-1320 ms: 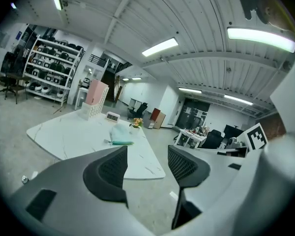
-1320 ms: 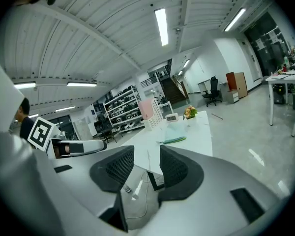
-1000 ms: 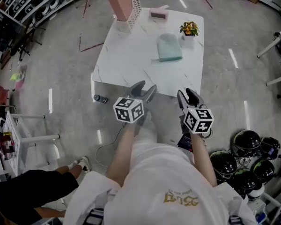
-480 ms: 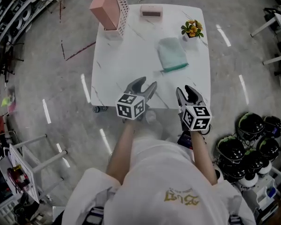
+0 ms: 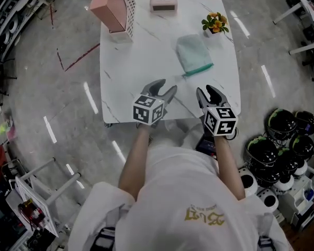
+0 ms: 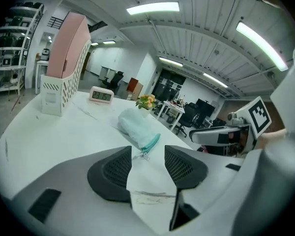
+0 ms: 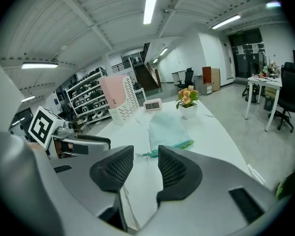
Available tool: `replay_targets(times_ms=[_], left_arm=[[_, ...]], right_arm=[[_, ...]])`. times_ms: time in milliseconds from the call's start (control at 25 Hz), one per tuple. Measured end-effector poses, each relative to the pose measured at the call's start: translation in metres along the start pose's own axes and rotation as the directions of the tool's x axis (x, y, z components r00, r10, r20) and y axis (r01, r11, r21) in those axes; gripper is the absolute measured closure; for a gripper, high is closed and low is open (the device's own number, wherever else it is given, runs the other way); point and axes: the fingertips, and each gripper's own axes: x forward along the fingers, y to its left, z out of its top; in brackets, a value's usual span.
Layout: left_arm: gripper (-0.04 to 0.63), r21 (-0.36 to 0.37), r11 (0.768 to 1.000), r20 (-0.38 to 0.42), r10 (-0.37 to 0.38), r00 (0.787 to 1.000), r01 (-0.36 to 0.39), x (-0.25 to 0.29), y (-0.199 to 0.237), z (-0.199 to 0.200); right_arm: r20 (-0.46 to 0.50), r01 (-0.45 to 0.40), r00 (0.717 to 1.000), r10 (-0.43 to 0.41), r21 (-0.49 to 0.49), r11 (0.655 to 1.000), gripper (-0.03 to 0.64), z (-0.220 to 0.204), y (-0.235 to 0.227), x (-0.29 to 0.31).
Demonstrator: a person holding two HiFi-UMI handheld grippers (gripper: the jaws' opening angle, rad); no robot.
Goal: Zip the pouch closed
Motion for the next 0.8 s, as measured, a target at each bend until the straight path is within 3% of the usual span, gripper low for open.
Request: replay_targets(times_ms=[320,800], left_arm=[[0.383,0.15,0.988,-0.105,-0.026,0.994,0.042,0.017,0.002,0.001],[0.397,0.23,0.968,-0.24,-0.042,0.97,0.099,0.052,0.008,-0.009]], right_arm=[[-0.011,-0.021,1.0,0.021,0.026,0.999,0.449,0.015,0.001,0.02],[-0.135,-0.057,0.989,0.056,-0.002,0.998,0.453,-0.005,-0.008,0.059]])
